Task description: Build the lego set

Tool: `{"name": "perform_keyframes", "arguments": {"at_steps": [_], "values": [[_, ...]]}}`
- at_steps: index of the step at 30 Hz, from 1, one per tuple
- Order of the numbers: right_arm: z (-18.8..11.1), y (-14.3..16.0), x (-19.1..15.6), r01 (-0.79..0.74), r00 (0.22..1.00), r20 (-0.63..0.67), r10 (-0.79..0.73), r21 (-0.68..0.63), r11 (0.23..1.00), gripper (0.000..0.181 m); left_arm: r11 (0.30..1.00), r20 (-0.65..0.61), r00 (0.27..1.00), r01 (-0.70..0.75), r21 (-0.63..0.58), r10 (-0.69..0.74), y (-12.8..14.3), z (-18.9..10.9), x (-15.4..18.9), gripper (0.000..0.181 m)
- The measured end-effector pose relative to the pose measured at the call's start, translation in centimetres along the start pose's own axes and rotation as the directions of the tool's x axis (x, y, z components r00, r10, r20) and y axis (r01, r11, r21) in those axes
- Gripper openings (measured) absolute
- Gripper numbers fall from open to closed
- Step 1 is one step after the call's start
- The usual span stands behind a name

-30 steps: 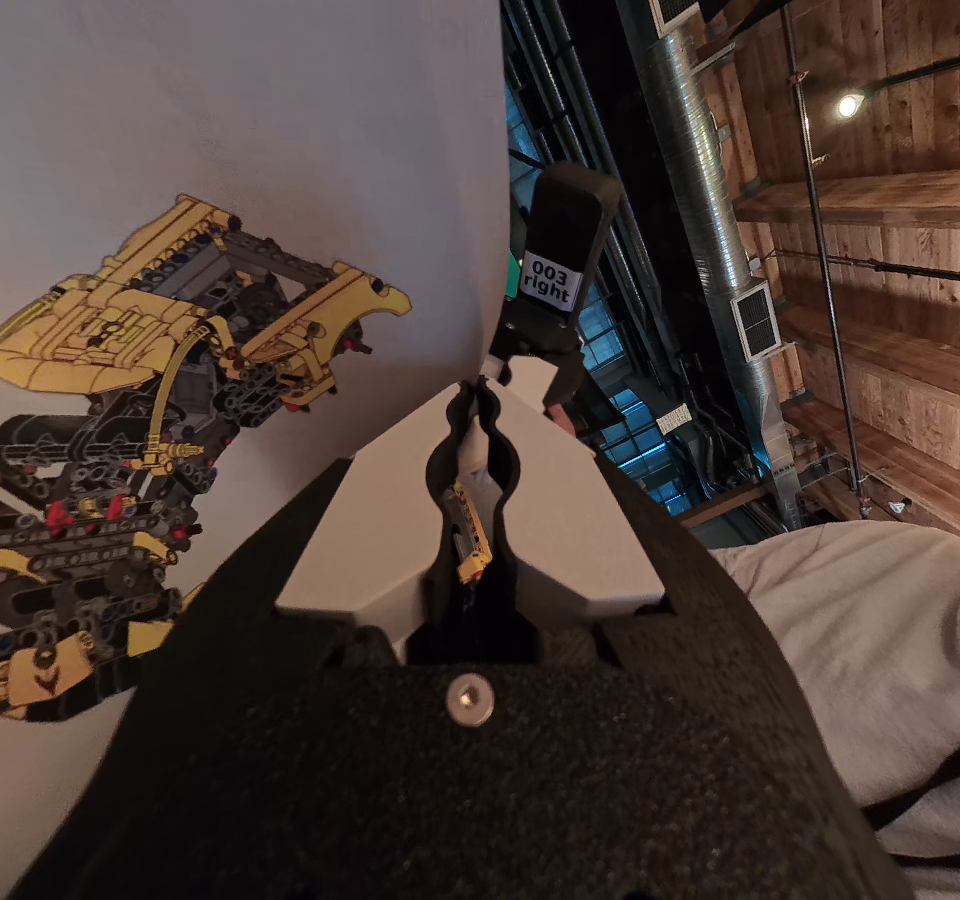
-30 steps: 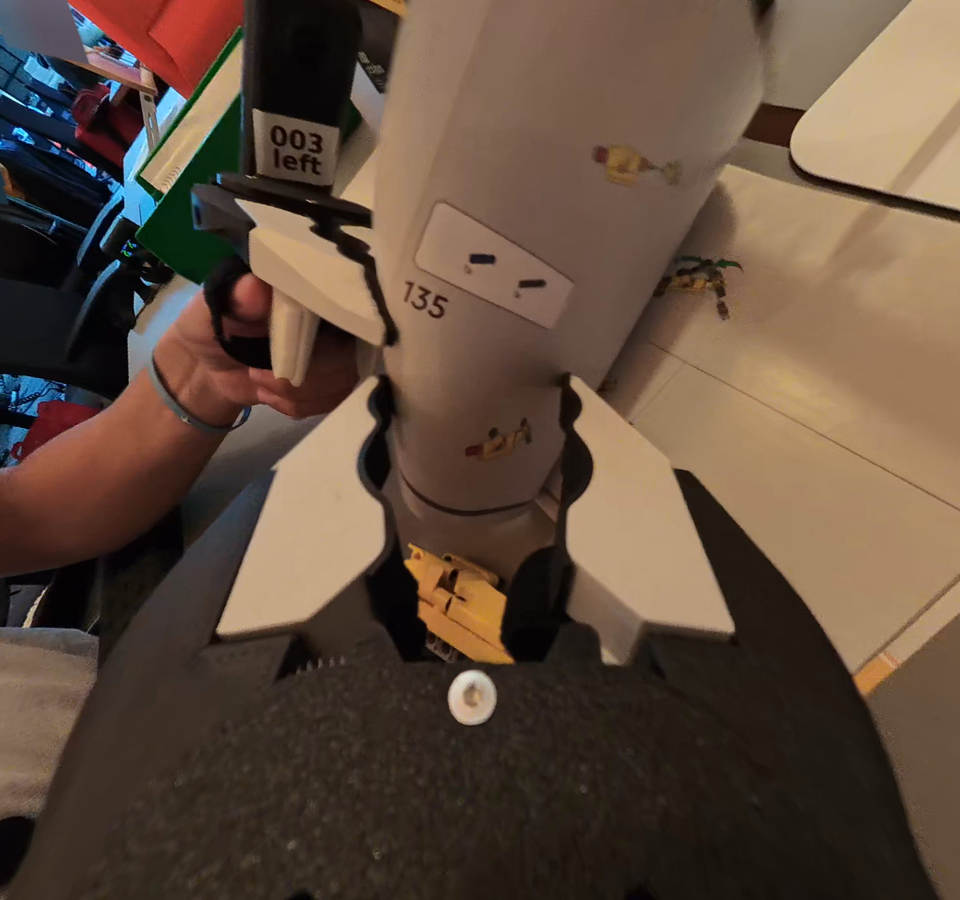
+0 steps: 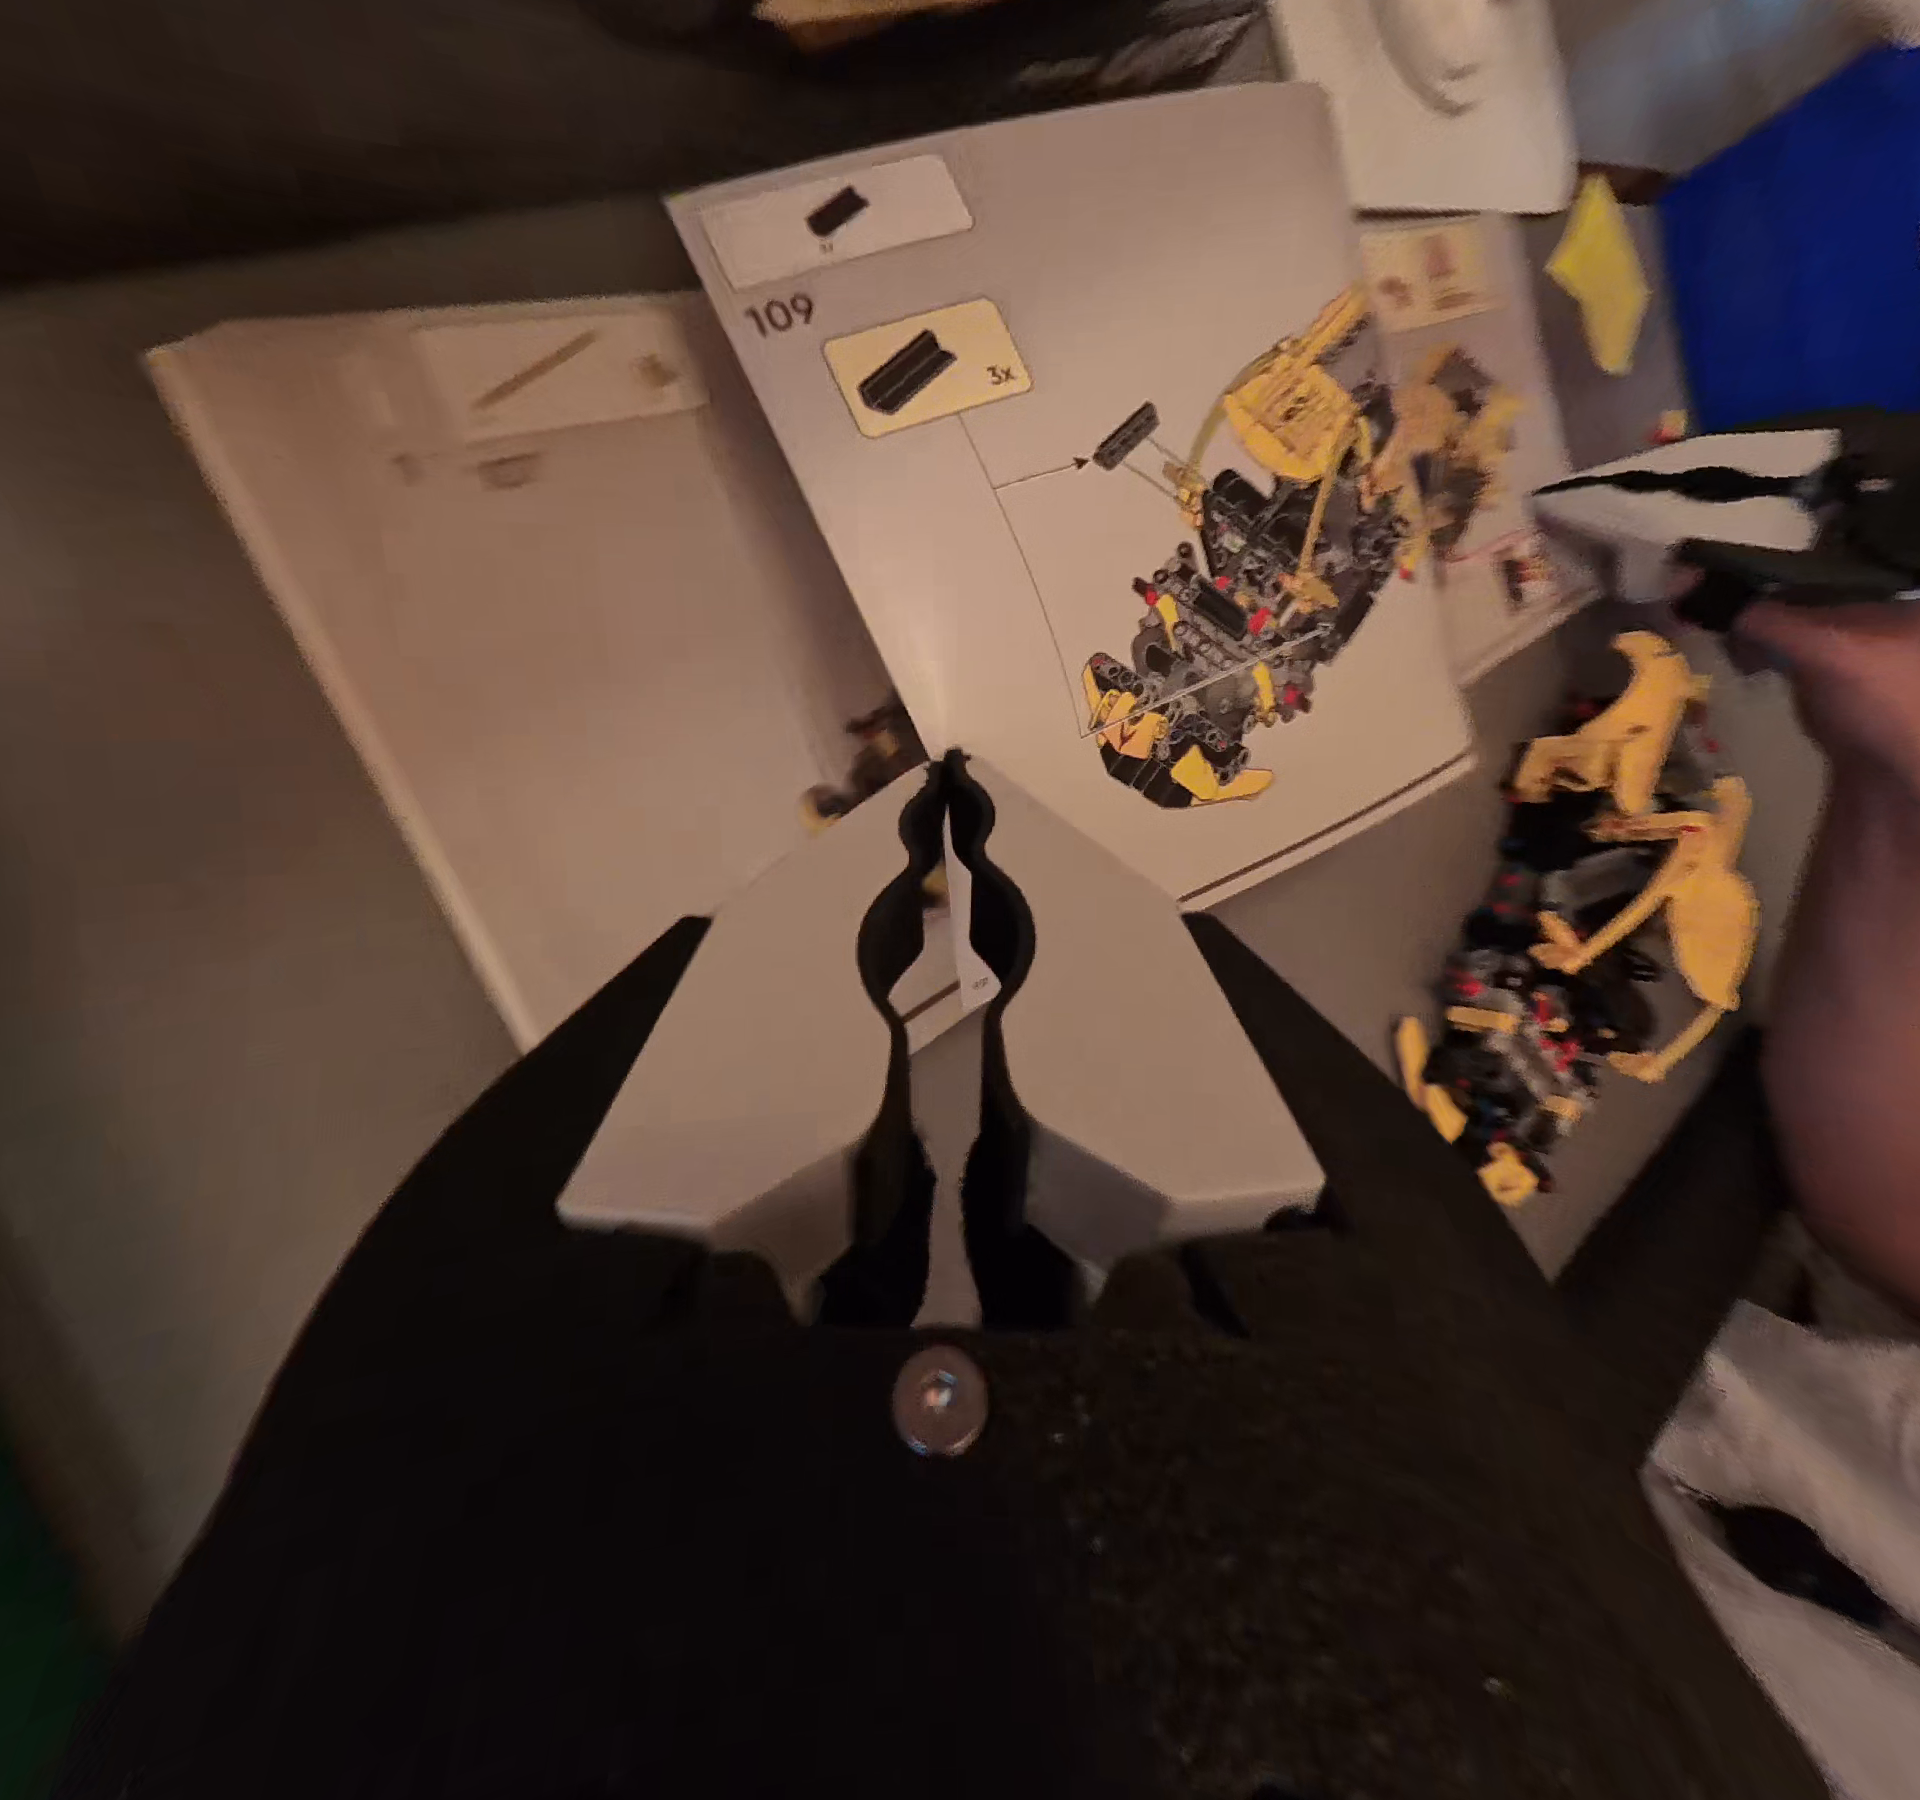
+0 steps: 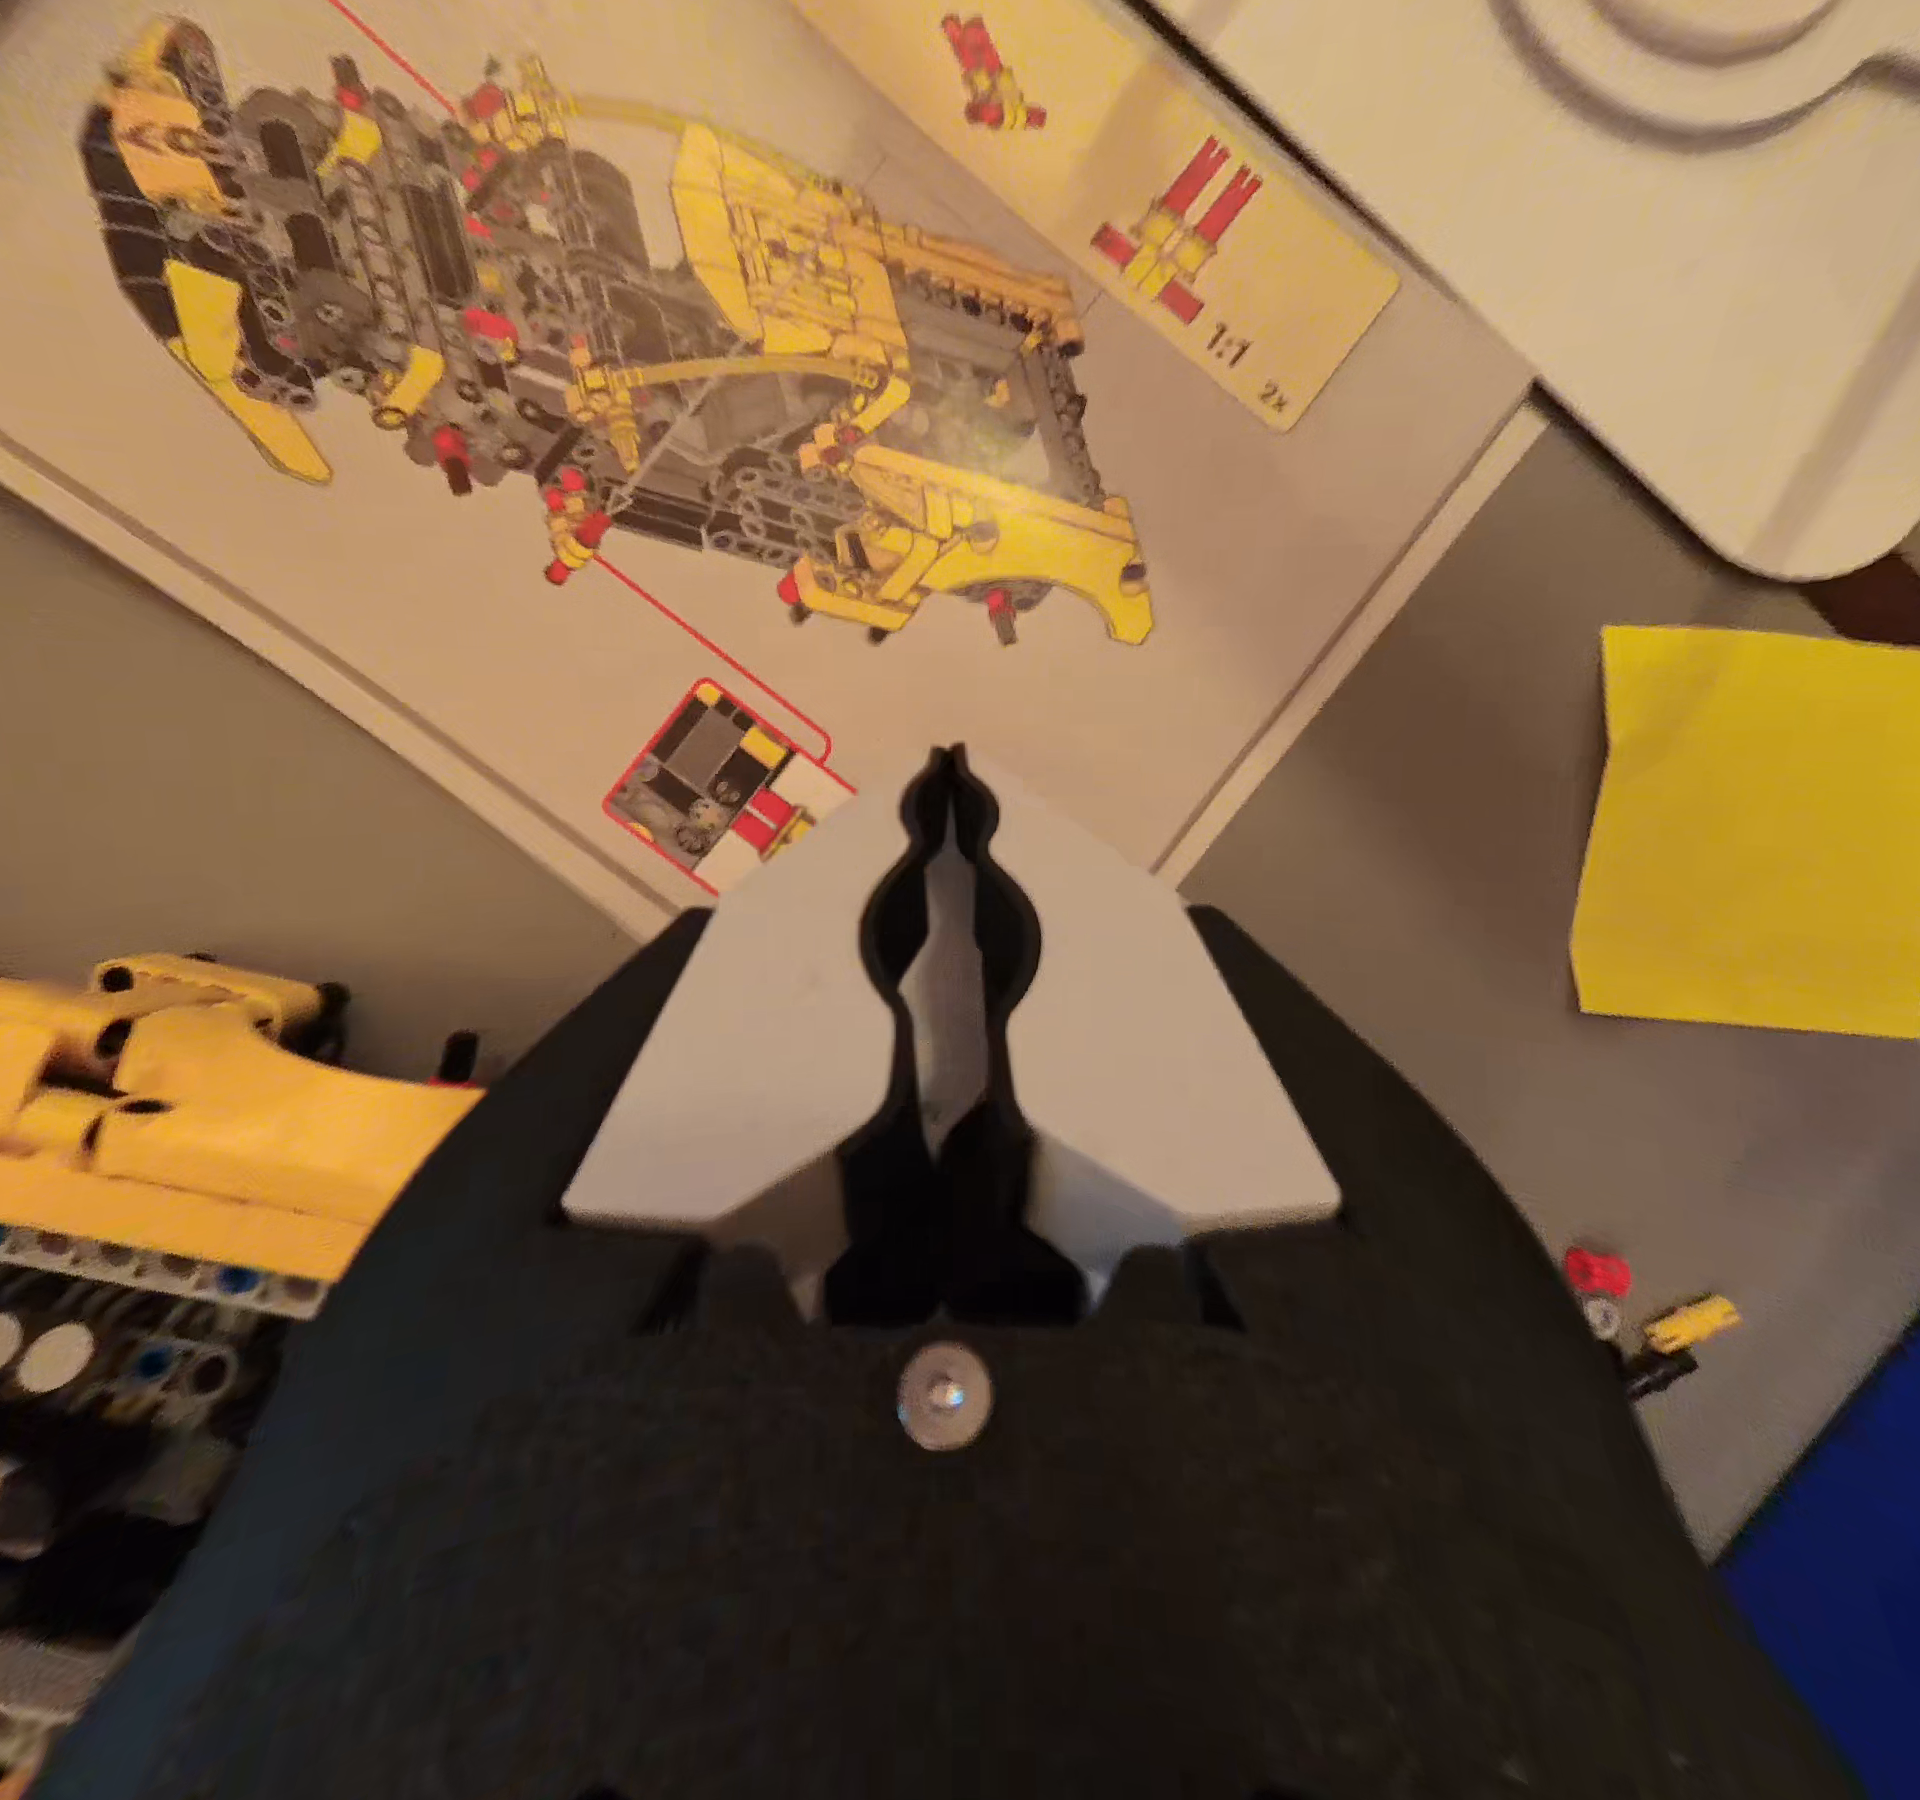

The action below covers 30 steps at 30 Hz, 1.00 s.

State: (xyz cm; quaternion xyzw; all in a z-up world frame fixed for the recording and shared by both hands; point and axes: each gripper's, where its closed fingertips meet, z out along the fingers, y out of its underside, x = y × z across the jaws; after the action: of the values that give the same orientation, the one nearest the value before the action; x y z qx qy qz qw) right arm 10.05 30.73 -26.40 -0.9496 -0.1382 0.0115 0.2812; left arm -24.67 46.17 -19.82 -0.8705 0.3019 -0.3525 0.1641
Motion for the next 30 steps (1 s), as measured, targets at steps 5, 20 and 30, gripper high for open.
{"name": "perform_keyframes", "arguments": {"at_steps": [5,20,30], "values": [[-0.1,0.2,0.4,-0.098,0.995,0.038,0.096,0.048,0.994,0.0,0.991,0.336,0.942,0.028,-0.13,0.017,2.7,-1.5,-6.3,0.0],[0.2,-13.8,-16.5,0.515,0.771,0.314,-0.553,0.203,0.833,0.106,0.96,0.451,0.885,0.014,-0.278,0.118,4.5,-0.1,-7.8,0.0],[8.3,-15.4,-17.4,0.59,0.689,0.391,-0.61,0.186,0.786,0.123,0.967,0.434,0.897,0.032,-0.254,0.084,4.6,-0.3,-8.4,0.0]]}}
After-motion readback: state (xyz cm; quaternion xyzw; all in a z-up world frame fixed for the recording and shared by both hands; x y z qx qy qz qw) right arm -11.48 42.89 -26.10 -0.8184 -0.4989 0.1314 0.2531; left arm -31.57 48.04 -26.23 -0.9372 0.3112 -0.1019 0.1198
